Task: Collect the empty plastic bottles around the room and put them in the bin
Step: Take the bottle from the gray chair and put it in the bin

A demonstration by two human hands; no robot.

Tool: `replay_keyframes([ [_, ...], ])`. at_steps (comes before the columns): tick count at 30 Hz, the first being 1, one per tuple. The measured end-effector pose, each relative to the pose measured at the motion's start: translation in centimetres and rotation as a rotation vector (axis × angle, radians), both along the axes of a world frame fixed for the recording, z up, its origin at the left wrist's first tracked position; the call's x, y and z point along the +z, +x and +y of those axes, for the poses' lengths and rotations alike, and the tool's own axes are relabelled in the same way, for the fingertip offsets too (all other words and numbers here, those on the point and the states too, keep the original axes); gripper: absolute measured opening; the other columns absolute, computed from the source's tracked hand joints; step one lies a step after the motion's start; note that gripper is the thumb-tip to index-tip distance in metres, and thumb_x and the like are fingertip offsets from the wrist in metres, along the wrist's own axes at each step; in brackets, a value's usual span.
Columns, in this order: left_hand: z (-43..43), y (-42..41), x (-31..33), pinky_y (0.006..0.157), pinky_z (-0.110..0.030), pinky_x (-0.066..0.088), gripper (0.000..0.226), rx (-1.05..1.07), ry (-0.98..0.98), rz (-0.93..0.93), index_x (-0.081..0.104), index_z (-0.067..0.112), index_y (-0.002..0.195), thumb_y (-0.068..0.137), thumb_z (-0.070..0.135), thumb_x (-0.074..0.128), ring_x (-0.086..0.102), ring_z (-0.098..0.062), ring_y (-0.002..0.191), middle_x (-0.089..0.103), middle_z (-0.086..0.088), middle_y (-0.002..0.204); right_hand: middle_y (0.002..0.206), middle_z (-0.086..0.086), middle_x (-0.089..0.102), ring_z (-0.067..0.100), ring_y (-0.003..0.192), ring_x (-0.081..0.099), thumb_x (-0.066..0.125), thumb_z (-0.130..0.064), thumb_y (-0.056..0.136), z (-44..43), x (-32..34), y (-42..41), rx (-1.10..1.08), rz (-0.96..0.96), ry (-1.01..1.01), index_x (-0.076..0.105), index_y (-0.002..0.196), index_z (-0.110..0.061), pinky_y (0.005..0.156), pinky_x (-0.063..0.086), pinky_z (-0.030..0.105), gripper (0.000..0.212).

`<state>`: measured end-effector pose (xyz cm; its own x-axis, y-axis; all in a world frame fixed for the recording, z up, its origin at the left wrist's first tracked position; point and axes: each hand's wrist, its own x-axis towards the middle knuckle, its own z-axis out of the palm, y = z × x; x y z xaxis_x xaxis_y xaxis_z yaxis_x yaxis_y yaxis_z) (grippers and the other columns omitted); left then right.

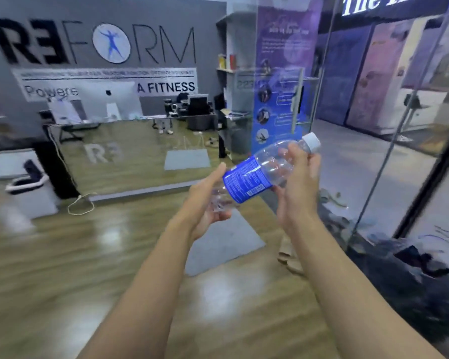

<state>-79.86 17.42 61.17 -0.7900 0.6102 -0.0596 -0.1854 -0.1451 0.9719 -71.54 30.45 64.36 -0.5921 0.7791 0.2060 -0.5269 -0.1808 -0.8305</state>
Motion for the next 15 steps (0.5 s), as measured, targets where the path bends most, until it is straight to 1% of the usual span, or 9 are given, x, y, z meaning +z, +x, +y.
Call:
replay_keyframes([
  [2,-4.0,-3.6,-0.7,0.044,-0.021,0.036,0.034,0.169,0.072,-0.018,0.064,0.021,0.109,0.092,0.049,0.058,0.054,-0.017,0.059,0.061,-0.010,0.090,0.087,-0.008,0.068,0.013,0.079,0.065,0.057,-0.036,0.094,-3.8,-0.2,-4.1,0.086,-0.016,-0.008,0.055,0.095,-0.026,0.070,0.051,0.035,0.010],
  [4,-7.6,-7.3,-1.5,0.042,-0.020,0.033,0.048,0.312,0.135,-0.031,0.062,0.012,0.121,0.092,0.049,0.058,0.047,-0.013,0.049,0.057,-0.008,0.085,0.092,-0.005,0.067,0.014,0.082,0.065,0.055,-0.035,0.097,-7.1,-0.3,-8.0,0.161,-0.049,0.018,0.055,0.096,-0.024,0.071,0.053,0.037,0.011],
  [5,-9.4,-9.2,-1.8,0.042,-0.020,0.033,0.054,0.372,0.156,-0.034,0.060,0.008,0.124,0.091,0.051,0.058,0.045,-0.013,0.049,0.055,-0.007,0.082,0.094,-0.004,0.066,0.014,0.083,0.064,0.056,-0.035,0.098,-8.6,-0.3,-10.0,0.196,-0.054,0.026,0.055,0.095,-0.024,0.072,0.055,0.038,0.011],
  [7,-12.7,-12.5,-2.2,0.042,-0.020,0.034,0.053,0.450,0.173,-0.033,0.058,0.009,0.122,0.093,0.053,0.055,0.043,-0.015,0.053,0.054,-0.008,0.083,0.097,-0.003,0.065,0.012,0.082,0.064,0.058,-0.035,0.097,-11.3,-0.4,-14.0,0.252,-0.056,0.037,0.056,0.096,-0.023,0.075,0.057,0.039,0.012],
  [8,-14.2,-14.1,-2.2,0.042,-0.020,0.035,0.051,0.484,0.157,-0.027,0.058,0.010,0.121,0.095,0.053,0.052,0.046,-0.018,0.058,0.057,-0.010,0.087,0.097,-0.002,0.065,0.012,0.082,0.063,0.059,-0.035,0.096,-12.6,-0.5,-16.0,0.277,-0.055,0.039,0.057,0.097,-0.023,0.076,0.058,0.040,0.012],
  [11,-18.7,-18.7,-1.7,0.043,-0.021,0.041,0.057,0.610,0.107,0.002,0.056,0.005,0.127,0.098,0.053,0.045,0.055,-0.028,0.079,0.062,-0.016,0.101,0.097,-0.003,0.067,0.013,0.081,0.063,0.061,-0.036,0.095,-16.3,-0.4,-22.5,0.379,-0.043,0.041,0.059,0.101,-0.022,0.076,0.059,0.043,0.016],
  [12,-20.3,-20.4,-1.4,0.043,-0.022,0.043,0.058,0.646,0.103,0.009,0.056,0.005,0.128,0.098,0.054,0.045,0.056,-0.029,0.081,0.063,-0.016,0.103,0.096,-0.004,0.068,0.013,0.081,0.063,0.061,-0.037,0.094,-17.5,-0.2,-24.7,0.415,-0.043,0.042,0.059,0.100,-0.023,0.074,0.059,0.041,0.015],
  [15,-24.7,-25.2,-0.4,0.047,-0.024,0.047,0.054,0.729,0.099,0.047,0.056,0.005,0.127,0.098,0.049,0.047,0.060,-0.026,0.072,0.066,-0.014,0.102,0.100,-0.002,0.070,0.015,0.086,0.064,0.061,-0.039,0.094,-21.1,0.1,-31.2,0.522,-0.044,0.054,0.061,0.100,-0.024,0.069,0.058,0.036,0.016],
])
